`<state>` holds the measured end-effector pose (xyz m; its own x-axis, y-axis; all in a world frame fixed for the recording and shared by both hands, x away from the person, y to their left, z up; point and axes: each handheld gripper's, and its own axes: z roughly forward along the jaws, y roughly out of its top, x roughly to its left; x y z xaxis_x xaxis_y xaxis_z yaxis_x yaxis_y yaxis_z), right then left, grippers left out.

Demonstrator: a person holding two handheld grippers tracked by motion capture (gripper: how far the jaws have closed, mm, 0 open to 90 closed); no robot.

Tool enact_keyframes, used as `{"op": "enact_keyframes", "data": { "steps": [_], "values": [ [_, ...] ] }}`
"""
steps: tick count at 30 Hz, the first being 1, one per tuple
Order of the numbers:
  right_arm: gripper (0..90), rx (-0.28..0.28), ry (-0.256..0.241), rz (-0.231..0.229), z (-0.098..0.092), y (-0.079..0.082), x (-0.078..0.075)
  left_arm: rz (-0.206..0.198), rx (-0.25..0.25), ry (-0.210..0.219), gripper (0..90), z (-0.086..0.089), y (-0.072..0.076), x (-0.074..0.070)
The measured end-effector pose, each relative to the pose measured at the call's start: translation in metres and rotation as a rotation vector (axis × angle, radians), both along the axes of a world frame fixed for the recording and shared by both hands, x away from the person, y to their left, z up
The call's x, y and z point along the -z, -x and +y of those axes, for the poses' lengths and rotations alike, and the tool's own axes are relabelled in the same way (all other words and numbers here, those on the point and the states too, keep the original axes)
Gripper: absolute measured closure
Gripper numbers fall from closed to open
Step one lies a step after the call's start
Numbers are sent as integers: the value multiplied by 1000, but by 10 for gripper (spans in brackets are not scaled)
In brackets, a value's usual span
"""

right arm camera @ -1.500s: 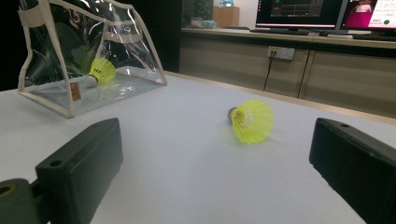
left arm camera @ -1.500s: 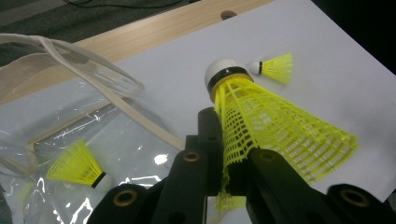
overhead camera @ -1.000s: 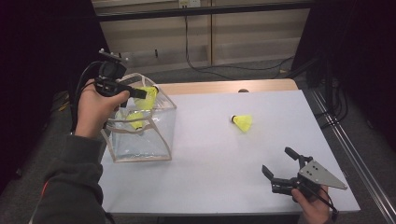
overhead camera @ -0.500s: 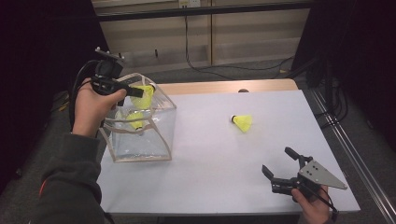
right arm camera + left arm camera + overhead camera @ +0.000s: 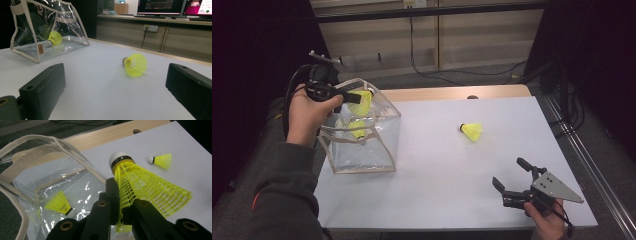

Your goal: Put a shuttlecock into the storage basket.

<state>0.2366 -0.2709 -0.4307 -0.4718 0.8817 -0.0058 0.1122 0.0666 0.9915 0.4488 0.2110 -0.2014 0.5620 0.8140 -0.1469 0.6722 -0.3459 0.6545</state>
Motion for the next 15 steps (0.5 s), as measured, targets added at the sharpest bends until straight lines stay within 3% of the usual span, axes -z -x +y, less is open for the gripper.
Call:
{"op": "enact_keyframes", "data": {
  "steps": [15],
  "values": [
    [26,1,-1,1,0,0,0,-12,-24,-9,871,5,-4,2]
  ]
}}
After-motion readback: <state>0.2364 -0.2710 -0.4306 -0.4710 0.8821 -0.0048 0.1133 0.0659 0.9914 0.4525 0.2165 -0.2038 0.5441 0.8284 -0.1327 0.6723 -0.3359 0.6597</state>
